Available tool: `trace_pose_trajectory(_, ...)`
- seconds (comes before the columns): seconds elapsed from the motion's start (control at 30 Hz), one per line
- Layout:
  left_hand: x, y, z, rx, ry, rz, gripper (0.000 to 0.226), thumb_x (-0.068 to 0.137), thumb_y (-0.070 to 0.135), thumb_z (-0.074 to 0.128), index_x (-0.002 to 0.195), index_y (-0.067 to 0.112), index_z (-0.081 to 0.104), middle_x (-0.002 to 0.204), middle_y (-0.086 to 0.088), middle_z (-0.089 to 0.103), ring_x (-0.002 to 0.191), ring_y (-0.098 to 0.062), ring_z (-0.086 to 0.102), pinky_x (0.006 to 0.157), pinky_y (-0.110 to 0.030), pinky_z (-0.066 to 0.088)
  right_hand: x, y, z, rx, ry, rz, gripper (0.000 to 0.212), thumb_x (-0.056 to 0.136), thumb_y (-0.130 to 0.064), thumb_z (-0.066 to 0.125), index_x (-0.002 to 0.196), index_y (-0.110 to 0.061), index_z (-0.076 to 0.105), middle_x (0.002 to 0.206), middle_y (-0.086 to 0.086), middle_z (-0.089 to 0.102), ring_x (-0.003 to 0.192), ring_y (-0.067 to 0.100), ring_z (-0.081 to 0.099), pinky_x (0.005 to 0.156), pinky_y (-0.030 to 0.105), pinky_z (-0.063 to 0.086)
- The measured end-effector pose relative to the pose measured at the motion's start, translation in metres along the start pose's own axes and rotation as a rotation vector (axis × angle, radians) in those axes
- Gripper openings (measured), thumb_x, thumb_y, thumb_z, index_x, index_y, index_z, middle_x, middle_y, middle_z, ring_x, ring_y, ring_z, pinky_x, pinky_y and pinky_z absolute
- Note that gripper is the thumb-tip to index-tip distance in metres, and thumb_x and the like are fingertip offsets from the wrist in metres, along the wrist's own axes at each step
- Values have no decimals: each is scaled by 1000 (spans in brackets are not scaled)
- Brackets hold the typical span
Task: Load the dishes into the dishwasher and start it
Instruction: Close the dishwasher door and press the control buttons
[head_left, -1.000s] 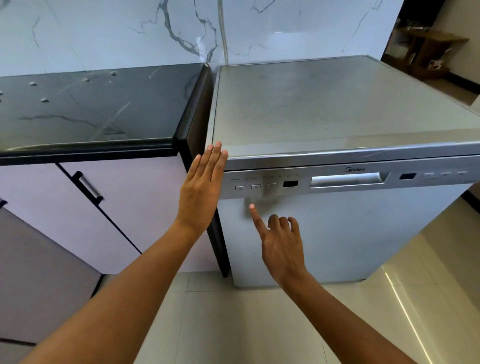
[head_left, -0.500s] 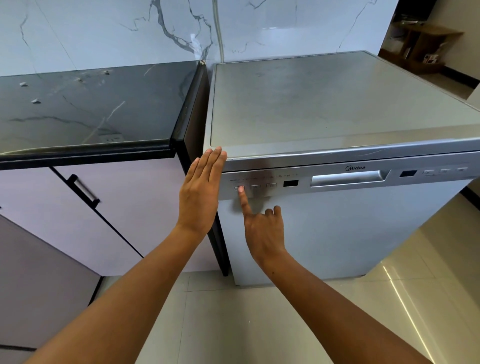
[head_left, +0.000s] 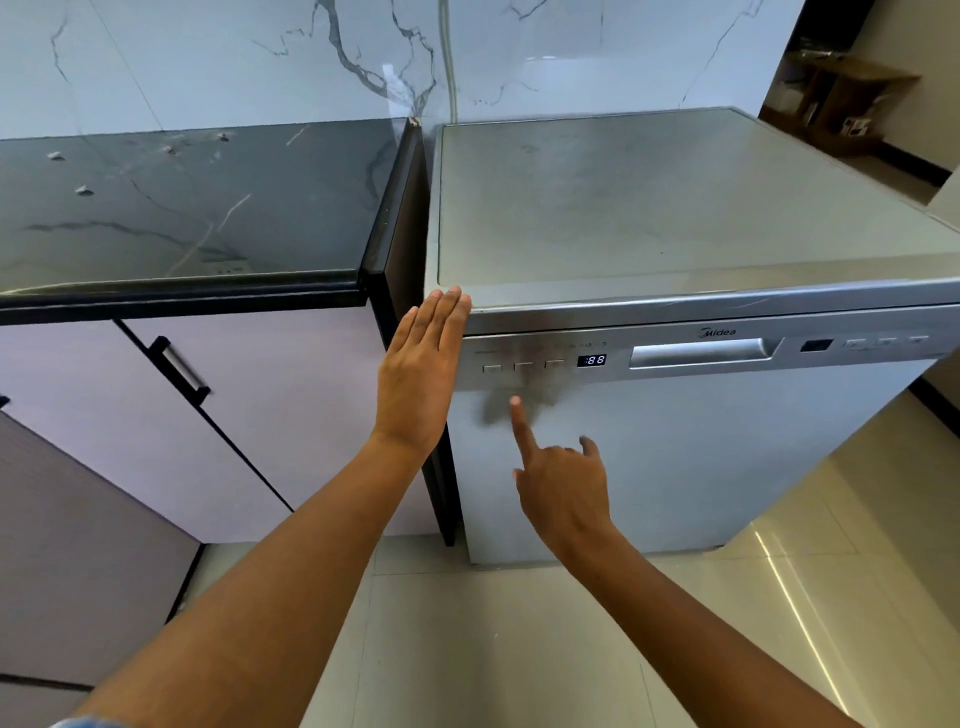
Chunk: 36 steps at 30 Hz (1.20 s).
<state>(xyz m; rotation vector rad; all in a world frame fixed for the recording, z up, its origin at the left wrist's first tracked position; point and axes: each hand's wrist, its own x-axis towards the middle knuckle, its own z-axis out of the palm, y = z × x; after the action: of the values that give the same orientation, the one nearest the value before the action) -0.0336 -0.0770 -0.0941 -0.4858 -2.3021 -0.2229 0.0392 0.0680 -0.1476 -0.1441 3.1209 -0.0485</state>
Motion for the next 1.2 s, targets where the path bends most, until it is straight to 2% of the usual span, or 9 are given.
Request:
trace_pose_trajectory(0.1, -1, 0, 1, 21, 3, -6, 68, 70, -16, 71, 133, 0, 50, 136, -15, 52, 127, -29, 48, 108, -39, 34, -22, 9, 5, -7, 4, -29, 71, 100, -21, 38, 144, -16, -17, 77, 2, 59, 59, 11, 46, 103, 36, 37)
trace_pose_trajectory(0.23, 0, 1, 0, 45, -17, -12, 72, 69, -13, 75, 134, 2, 49, 138, -14, 51, 128, -27, 47, 109, -37, 30, -40, 12, 11, 32, -13, -12, 63, 99, -19, 40, 149, -15, 2, 71, 1, 51, 51, 9, 37, 60, 24, 39)
trace_pose_trajectory(0.37, -1, -2, 1, 74, -37, -4, 77, 67, -10, 78, 136, 3, 47, 139, -13, 50, 129, -26, 46, 110, -36, 27, -54, 18, 24, 9, 98, 35, 73, 57, -21, 87, 124, -15, 60, 42, -4, 31, 34, 6, 21, 37, 15, 19)
trace_pose_trajectory(0.43, -1, -2, 1, 78, -44, 4, 77, 67, -9, 79, 136, 3, 46, 139, -13, 49, 130, -27, 46, 110, -37, 28, -64, 23, 29, 11, 67, 21, 67, 59, -21, 86, 122, -18, 63, 42, -4, 32, 34, 7, 22, 36, 15, 16)
trace_pose_trajectory(0.57, -2, -2, 1, 75, -48, 3, 79, 67, -9, 79, 137, 3, 45, 140, -13, 48, 130, -27, 45, 110, -36, 28, -76, 36, 34, 51, 45, -48, 53, 100, -21, 37, 149, -20, 17, 85, 2, 63, 61, 13, 47, 55, 24, 38)
trace_pose_trajectory(0.73, -3, -4, 3, 79, -49, -18, 80, 69, -10, 77, 139, 4, 41, 143, -12, 45, 133, -26, 41, 116, -20, 5, -74, 36, 25, 113, 74, 15, 49, 103, -30, 25, 149, -17, 14, 97, 2, 66, 74, 15, 59, 62, 23, 41)
trace_pose_trajectory(0.9, -3, -2, 4, 74, -25, 0, 79, 68, -11, 78, 138, 3, 43, 141, -13, 47, 131, -28, 43, 111, -37, 28, -72, 38, 31, 115, 56, -7, 48, 103, -32, 24, 149, -17, 17, 102, 0, 66, 82, 14, 64, 68, 22, 47)
trace_pose_trajectory(1.07, -4, -2, 6, 86, -9, -5, 79, 68, -12, 77, 138, 3, 44, 142, -12, 47, 131, -26, 43, 110, -37, 29, -72, 36, 33, 118, 86, -29, 47, 103, -32, 27, 147, -16, 24, 98, 0, 67, 78, 14, 64, 62, 21, 43)
trace_pose_trajectory(1.2, -5, -3, 7, 89, -3, -5, 76, 70, -11, 76, 138, 3, 45, 141, -12, 47, 131, -26, 43, 111, -37, 28, -75, 35, 33, 57, 175, -14, 42, 81, -32, 70, 116, -10, 64, 53, -4, 61, 38, 8, 52, 40, 13, 16)
